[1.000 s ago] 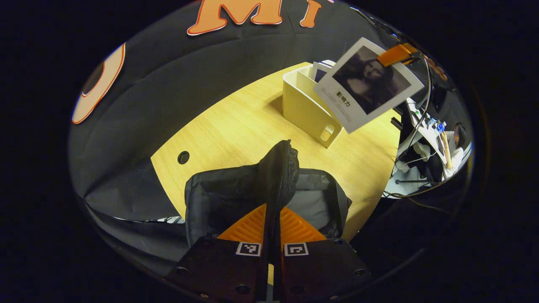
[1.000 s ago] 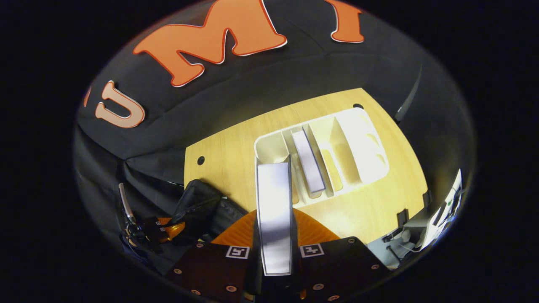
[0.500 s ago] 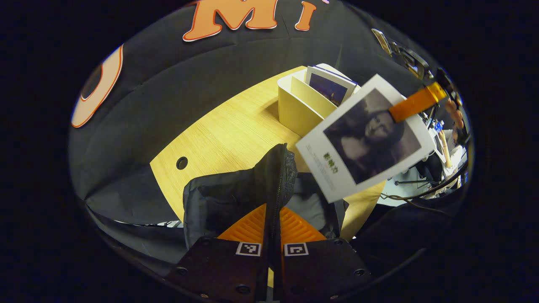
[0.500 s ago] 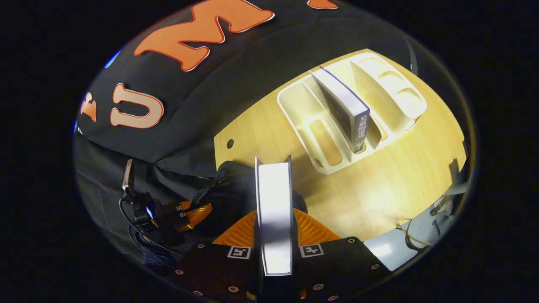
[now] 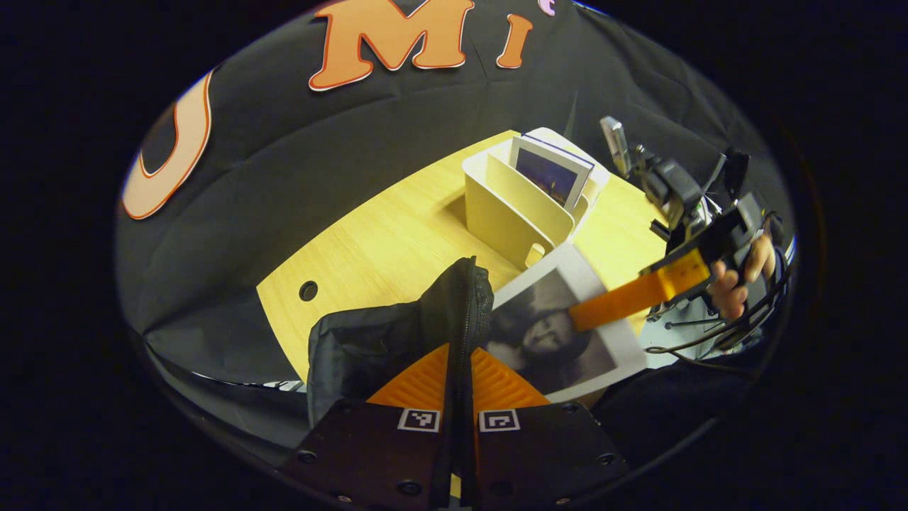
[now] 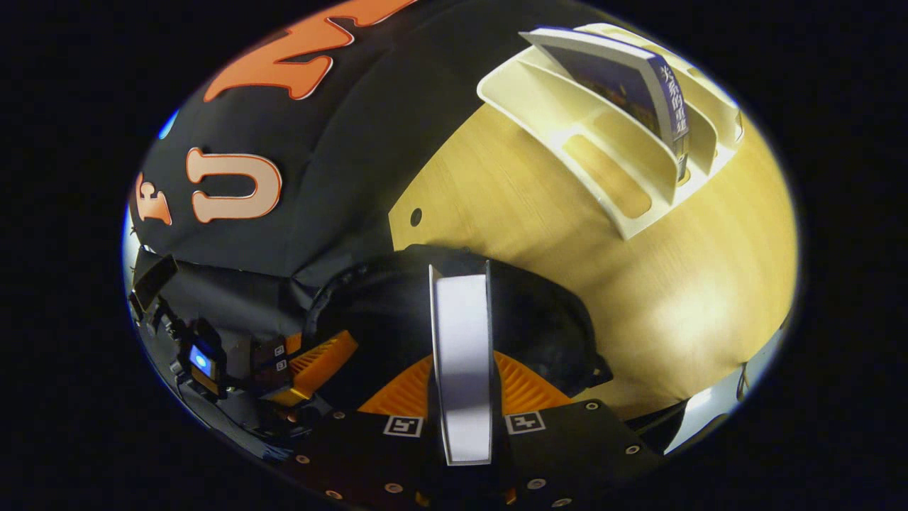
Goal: Open the schoolbag, grab two books from the bookshelf and put them into the schoolbag.
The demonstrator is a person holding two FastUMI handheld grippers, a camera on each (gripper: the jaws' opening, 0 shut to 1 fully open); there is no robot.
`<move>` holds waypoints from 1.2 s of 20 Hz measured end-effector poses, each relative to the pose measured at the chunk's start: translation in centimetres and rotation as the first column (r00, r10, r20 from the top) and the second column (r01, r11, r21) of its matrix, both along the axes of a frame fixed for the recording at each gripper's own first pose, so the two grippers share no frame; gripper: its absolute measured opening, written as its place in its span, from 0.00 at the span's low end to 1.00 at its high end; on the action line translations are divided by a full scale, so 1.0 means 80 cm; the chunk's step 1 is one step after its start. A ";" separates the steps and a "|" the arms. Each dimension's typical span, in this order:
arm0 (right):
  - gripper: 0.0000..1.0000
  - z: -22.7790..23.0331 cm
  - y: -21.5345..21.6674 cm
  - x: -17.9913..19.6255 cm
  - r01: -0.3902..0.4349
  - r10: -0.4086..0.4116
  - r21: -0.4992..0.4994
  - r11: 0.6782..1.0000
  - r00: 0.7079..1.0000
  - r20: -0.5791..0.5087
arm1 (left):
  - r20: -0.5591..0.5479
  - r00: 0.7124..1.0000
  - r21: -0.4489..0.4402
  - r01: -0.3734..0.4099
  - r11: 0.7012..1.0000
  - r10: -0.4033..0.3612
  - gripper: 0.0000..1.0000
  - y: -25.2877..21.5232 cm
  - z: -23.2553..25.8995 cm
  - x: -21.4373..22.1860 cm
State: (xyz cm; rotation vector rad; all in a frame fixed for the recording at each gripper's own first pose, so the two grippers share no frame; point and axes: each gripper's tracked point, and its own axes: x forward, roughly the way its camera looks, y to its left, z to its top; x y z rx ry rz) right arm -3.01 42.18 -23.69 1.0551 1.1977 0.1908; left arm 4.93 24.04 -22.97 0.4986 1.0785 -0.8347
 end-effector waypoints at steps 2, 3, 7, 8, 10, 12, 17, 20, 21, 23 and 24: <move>0.27 -0.015 0.020 0.010 0.019 -0.020 0.042 0.999 1.000 0.011 | -0.006 1.000 -0.024 -0.006 1.000 0.006 0.06 -0.010 0.002 -0.007; 0.27 -0.026 0.028 0.016 0.031 -0.032 0.053 0.998 0.999 0.013 | 0.002 1.000 -0.034 -0.005 0.999 0.005 0.06 -0.014 0.004 -0.007; 0.27 -0.056 0.052 0.032 0.102 -0.104 0.101 0.990 0.994 0.016 | 0.002 1.000 -0.052 -0.016 0.999 0.016 0.06 -0.018 0.005 -0.016; 0.27 -0.058 0.059 0.029 0.097 -0.098 0.103 0.990 0.995 0.002 | -0.009 1.000 -0.055 -0.027 0.998 0.027 0.06 -0.019 0.003 -0.019; 0.27 -0.066 0.073 0.034 0.091 -0.093 0.107 0.990 0.996 0.008 | -0.011 0.999 -0.065 -0.036 0.997 0.036 0.06 -0.021 0.004 -0.022; 0.27 -0.071 0.081 0.035 0.088 -0.091 0.105 0.991 0.996 0.020 | -0.008 0.999 -0.066 -0.035 0.997 0.035 0.06 -0.020 0.006 -0.025; 0.35 -0.057 0.102 0.008 -0.040 0.045 0.168 0.985 0.999 -0.023 | -0.012 0.998 -0.074 -0.063 0.995 0.063 0.06 -0.017 0.002 -0.013; 0.57 -0.061 0.079 -0.011 -0.131 0.133 0.062 0.989 0.991 -0.032 | -0.026 0.996 -0.075 -0.089 0.993 0.088 0.06 -0.015 -0.002 -0.007; 0.69 -0.071 0.068 -0.021 -0.169 0.170 0.023 0.985 0.984 -0.050 | -0.030 0.996 -0.076 -0.090 0.993 0.088 0.06 -0.016 -0.003 -0.009; 0.82 -0.072 0.051 -0.025 -0.209 0.209 0.006 0.978 0.976 -0.064 | -0.033 0.995 -0.078 -0.096 0.992 0.093 0.06 -0.018 -0.004 -0.010; 0.82 -0.063 0.039 -0.030 -0.211 0.211 -0.002 0.977 0.975 -0.066 | -0.033 0.995 -0.074 -0.100 0.992 0.098 0.06 -0.017 -0.006 -0.008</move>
